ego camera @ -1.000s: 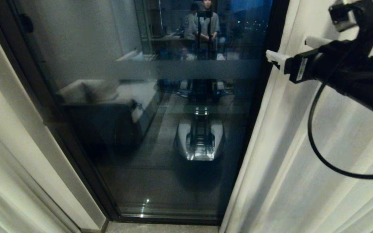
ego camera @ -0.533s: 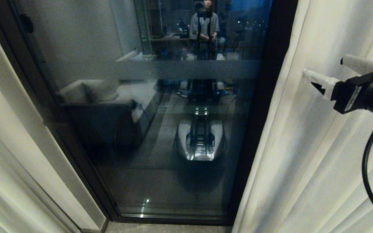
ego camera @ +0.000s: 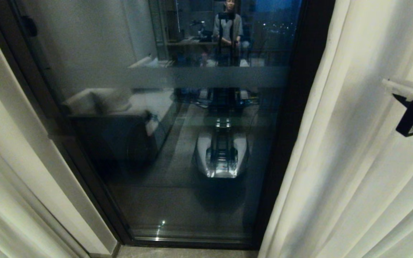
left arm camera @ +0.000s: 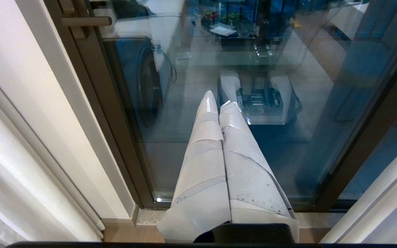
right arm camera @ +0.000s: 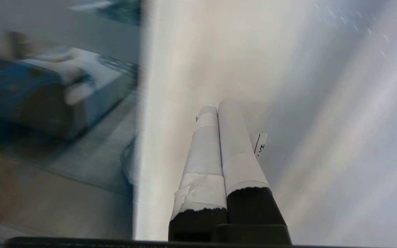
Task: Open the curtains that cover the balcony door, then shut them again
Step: Close the inner curtains on both sides
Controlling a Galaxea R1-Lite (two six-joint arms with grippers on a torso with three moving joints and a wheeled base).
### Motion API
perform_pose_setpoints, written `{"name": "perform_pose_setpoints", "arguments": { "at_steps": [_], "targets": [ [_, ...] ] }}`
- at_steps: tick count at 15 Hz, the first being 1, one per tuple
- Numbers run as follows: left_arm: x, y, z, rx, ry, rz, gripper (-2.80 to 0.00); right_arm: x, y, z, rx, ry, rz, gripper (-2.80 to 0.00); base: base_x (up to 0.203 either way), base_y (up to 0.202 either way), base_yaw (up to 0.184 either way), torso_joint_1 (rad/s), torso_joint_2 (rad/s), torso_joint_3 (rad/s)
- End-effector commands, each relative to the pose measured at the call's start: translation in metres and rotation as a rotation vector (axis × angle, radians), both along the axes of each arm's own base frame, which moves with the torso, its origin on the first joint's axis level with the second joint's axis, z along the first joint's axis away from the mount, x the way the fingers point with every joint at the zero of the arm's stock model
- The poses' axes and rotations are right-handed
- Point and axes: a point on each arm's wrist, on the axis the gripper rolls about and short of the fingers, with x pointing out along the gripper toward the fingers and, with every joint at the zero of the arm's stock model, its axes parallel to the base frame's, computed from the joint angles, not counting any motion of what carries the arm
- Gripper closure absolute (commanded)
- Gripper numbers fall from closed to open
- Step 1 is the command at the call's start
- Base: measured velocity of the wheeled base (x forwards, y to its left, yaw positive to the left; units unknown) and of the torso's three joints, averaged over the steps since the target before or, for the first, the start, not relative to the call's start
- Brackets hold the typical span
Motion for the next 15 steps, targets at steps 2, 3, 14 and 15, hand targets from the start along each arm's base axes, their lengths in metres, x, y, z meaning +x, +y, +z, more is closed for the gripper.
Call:
{"name": "perform_pose_setpoints", "arguments": {
  "at_steps": [2, 3, 14, 15],
  "targets": [
    [0.000, 0.000, 0.000, 0.000, -0.001, 0.001, 0.00, -0.012, -0.017, -0.009, 0.002, 0.032, -0.078, 0.00, 0.000, 0.000, 0.000, 0.000, 0.00, 0.000],
    [0.000, 0.000, 0.000, 0.000, -0.001, 0.000, 0.00, -0.020, -0.023, -0.015, -0.003, 0.061, -0.104, 0.00, 0.000, 0.000, 0.000, 0.000, 0.00, 0.000],
    [0.000, 0.000, 0.000, 0.001, -0.001, 0.000, 0.00, -0.091, -0.044, -0.098, 0.004, 0.145, -0.207, 0.00, 0.000, 0.000, 0.000, 0.000, 0.00, 0.000],
    [0.000, 0.000, 0.000, 0.000, -0.001, 0.001, 0.00, -0.099, -0.047, -0.111, 0.003, 0.161, -0.232, 0.00, 0.000, 0.000, 0.000, 0.000, 0.00, 0.000]
  ]
}}
